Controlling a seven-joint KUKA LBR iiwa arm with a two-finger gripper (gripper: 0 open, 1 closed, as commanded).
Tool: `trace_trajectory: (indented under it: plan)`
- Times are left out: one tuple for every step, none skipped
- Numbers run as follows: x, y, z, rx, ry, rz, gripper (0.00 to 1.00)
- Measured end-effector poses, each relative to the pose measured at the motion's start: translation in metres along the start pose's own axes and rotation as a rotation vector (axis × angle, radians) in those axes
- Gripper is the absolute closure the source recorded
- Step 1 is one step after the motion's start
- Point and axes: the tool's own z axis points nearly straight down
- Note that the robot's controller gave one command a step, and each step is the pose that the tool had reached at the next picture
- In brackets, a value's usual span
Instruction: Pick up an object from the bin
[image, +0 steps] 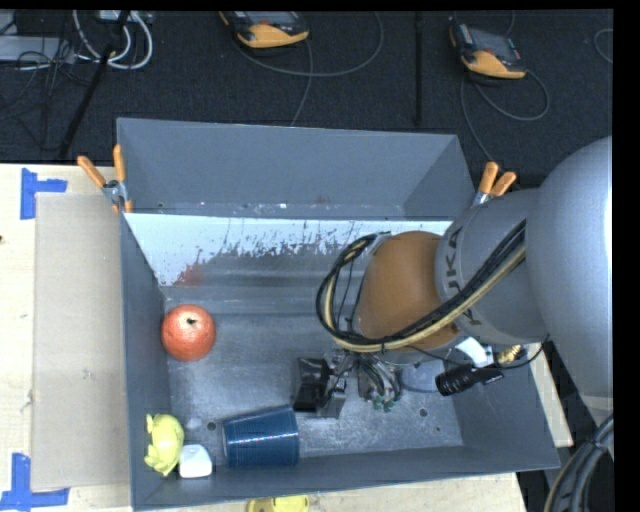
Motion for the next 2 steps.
trace_trajectory:
  plan:
    - [0.002, 0.0, -0.004, 0.001, 0.004, 0.0, 1.0]
    - [0.004, -0.001, -0.025, 0.002, 0.012, 0.0, 1.0]
